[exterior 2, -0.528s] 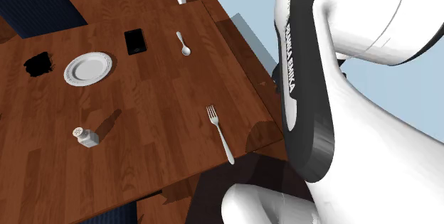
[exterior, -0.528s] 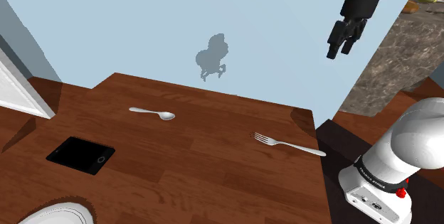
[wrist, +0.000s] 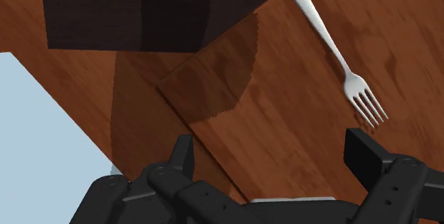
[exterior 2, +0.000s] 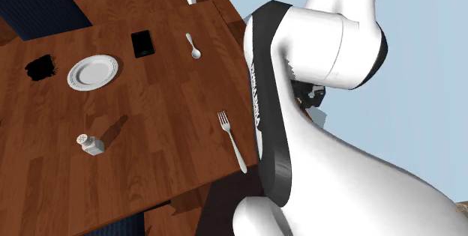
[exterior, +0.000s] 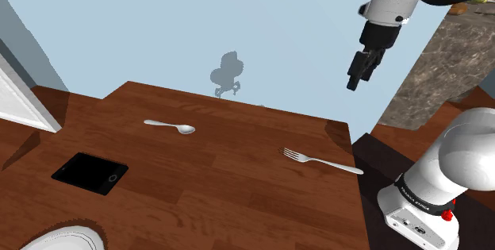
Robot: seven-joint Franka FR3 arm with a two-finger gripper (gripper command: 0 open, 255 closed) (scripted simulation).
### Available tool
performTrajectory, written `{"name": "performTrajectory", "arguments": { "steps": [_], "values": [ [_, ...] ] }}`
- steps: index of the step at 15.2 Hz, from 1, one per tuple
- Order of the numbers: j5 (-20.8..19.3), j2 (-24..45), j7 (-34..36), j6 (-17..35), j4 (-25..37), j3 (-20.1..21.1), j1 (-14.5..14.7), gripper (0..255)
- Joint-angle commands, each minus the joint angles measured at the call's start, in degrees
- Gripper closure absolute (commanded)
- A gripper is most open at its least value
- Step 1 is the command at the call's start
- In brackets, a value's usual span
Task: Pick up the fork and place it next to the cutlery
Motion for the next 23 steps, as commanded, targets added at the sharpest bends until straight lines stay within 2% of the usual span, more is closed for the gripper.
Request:
{"name": "performTrajectory", "arguments": {
  "steps": [1,9,16,23],
  "values": [
    [1.14,0.52,-0.09,4.03,-2.69,1.89,1.48,0],
    [6.36,4.0,0.51,19.19,-11.28,10.53,8.28,0],
    [10.15,12.81,1.64,34.63,-15.29,19.11,13.67,0],
    [11.04,17.87,1.77,42.17,-17.62,21.18,13.78,0]
  ]
}}
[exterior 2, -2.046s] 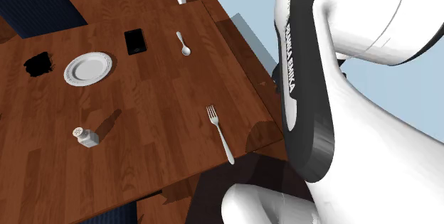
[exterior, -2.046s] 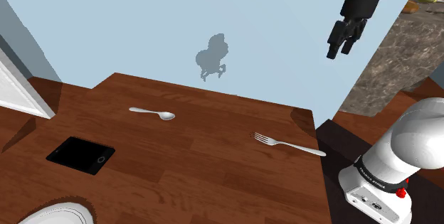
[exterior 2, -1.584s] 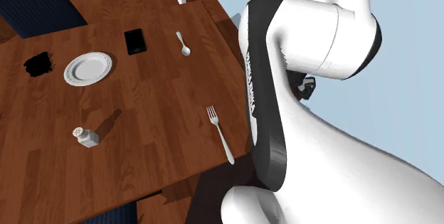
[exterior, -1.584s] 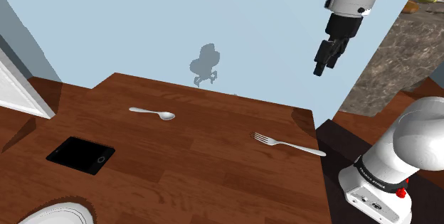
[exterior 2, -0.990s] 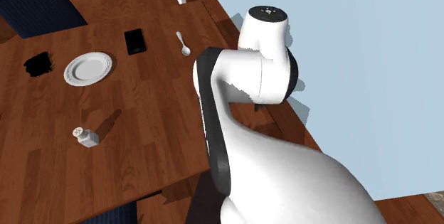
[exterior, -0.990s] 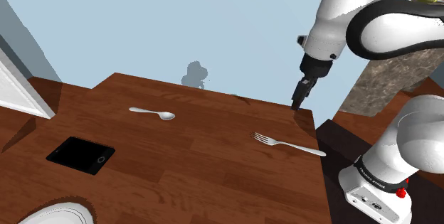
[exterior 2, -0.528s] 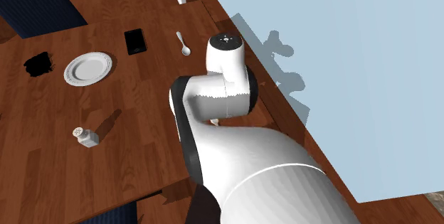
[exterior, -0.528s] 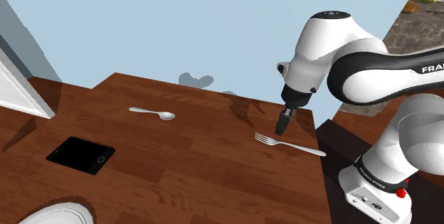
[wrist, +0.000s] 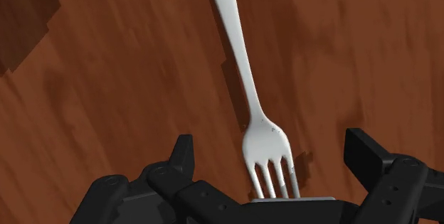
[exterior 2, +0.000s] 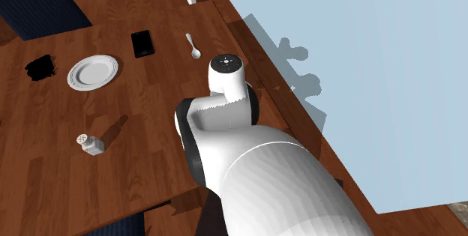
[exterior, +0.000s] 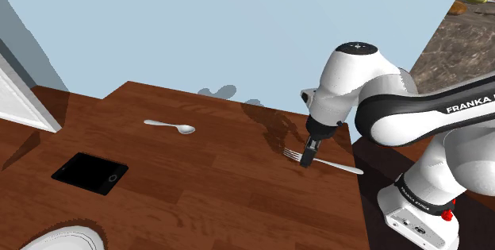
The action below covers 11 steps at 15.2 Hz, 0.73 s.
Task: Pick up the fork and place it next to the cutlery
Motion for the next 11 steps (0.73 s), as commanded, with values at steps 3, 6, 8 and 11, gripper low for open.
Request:
{"name": "performTrajectory", "arguments": {
  "steps": [3,6,8,11],
  "values": [
    [0.26,2.11,0.05,2.97,-0.81,0.68,-0.12,0],
    [0.26,2.11,0.05,2.97,-0.81,0.68,-0.12,0],
    [0.26,2.11,0.05,2.97,-0.81,0.68,-0.12,0],
    [0.25,2.1,0.04,2.96,-0.81,0.67,-0.12,255]
  ]
}}
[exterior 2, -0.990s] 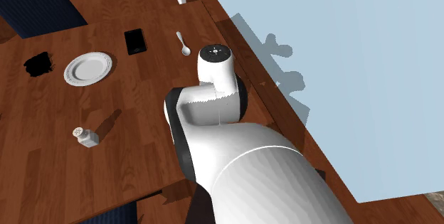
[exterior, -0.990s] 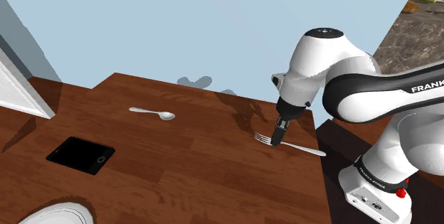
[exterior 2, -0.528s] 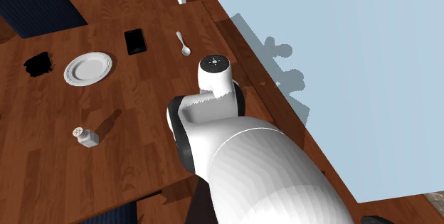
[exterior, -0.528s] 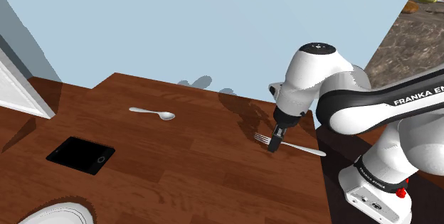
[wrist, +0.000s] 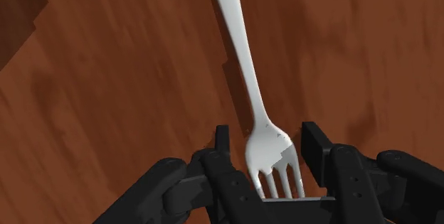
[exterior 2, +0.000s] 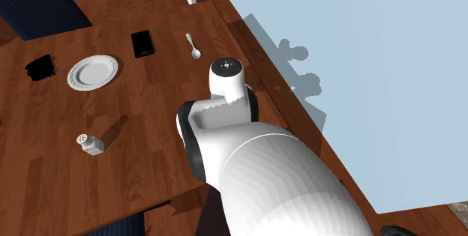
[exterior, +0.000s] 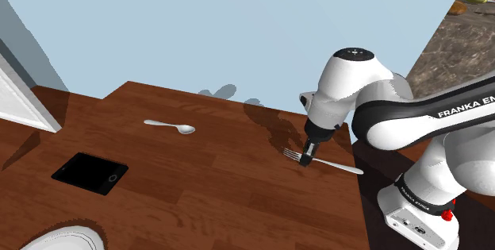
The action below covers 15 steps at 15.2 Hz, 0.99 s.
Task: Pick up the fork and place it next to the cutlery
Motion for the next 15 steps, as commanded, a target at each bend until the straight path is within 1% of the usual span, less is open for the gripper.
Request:
{"name": "performTrajectory", "arguments": {
  "steps": [1,8,15],
  "values": [
    [0.18,0.16,0.0,0.03,-0.06,0.13,0.12,255],
    [0.15,0.18,0.02,0.05,-0.06,0.1,0.16,255],
    [-0.72,-4.62,0.07,-7.47,2.7,-1.53,0.28,255]
  ]
}}
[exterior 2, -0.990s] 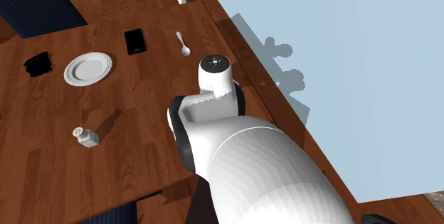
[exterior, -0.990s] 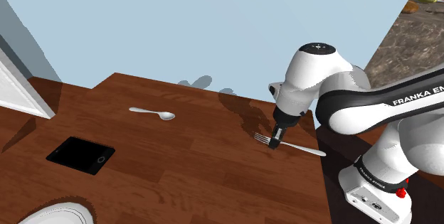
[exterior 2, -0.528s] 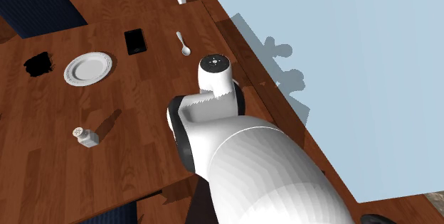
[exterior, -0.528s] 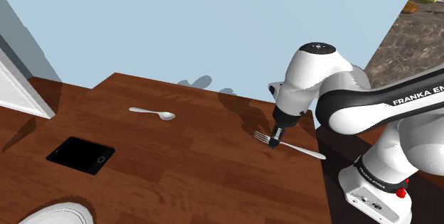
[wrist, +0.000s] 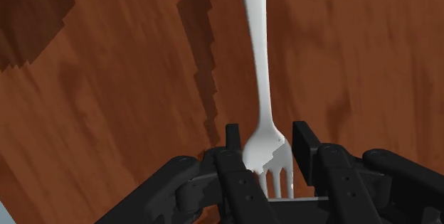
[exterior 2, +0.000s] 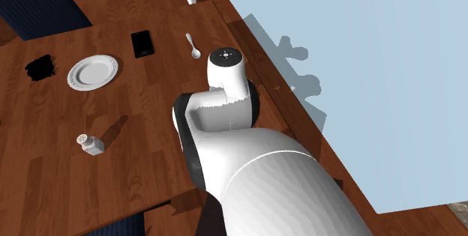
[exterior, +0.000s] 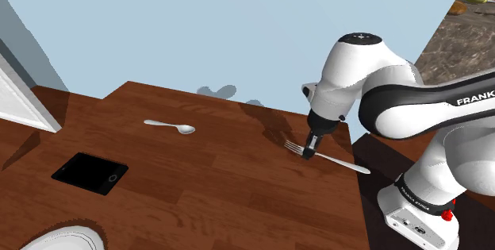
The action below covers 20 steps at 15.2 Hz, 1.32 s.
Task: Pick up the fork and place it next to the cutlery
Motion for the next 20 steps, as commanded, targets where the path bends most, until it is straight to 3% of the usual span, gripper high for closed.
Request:
{"name": "performTrajectory", "arguments": {
  "steps": [1,10,15,20],
  "values": [
    [-0.27,-1.14,0.06,-2.03,0.86,-0.41,0.0,255],
    [-1.61,-5.09,0.24,-10.41,5.33,-2.24,-0.23,255],
    [-3.78,7.7,4.62,-6.89,15.19,2.38,-2.9,255],
    [-8.9,20.0,10.52,-5.55,26.11,6.83,-5.62,255]
  ]
}}
